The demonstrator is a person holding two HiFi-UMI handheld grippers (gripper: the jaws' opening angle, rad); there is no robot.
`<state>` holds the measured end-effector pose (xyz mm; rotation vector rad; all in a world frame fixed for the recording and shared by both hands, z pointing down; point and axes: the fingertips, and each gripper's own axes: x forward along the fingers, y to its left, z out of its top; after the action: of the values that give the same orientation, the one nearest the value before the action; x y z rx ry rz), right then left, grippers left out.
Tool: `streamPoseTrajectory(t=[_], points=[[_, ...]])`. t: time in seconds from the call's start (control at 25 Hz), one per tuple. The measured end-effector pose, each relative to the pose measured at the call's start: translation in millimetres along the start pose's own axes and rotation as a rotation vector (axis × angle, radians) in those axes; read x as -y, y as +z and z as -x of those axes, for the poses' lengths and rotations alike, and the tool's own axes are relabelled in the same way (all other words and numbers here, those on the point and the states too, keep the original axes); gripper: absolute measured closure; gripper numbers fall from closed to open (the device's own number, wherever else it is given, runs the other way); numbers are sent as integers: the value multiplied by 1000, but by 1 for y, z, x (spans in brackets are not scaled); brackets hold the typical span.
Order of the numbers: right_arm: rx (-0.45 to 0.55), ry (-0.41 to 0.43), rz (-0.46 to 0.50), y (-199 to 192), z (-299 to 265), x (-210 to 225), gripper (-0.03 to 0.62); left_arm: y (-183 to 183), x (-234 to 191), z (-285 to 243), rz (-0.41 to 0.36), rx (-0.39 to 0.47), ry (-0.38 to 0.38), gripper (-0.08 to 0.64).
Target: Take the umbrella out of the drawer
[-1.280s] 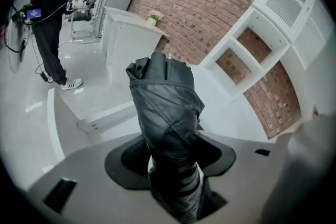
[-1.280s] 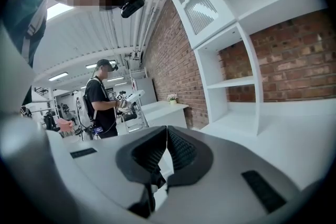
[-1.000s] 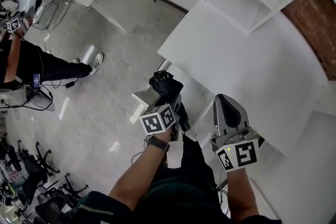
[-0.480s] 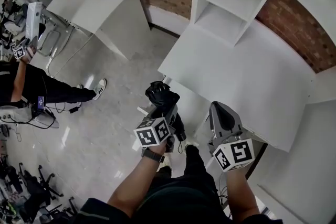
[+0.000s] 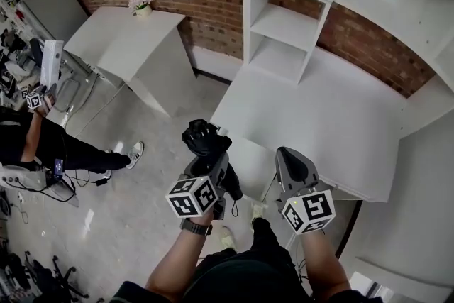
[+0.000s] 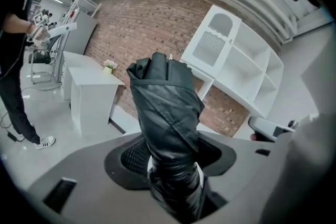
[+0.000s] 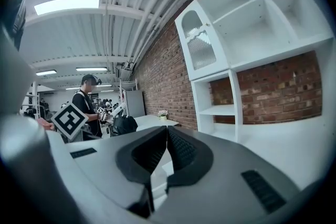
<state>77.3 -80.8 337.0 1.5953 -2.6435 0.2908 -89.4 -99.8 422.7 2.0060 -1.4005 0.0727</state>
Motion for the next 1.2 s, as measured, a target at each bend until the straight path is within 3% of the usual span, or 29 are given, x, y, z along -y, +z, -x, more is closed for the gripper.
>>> streamPoseTrajectory(t=[0.44,0.88,1.2], points=[[72,-47,97,56,21,-21,588,78,41,59,-160,168,-71,327],[145,-78,159,95,41,-34,588,118,74,108,-276,296,-123,327],[180,-79,184,122,51,-41,588,141,86,132,-315,363,-129,327]])
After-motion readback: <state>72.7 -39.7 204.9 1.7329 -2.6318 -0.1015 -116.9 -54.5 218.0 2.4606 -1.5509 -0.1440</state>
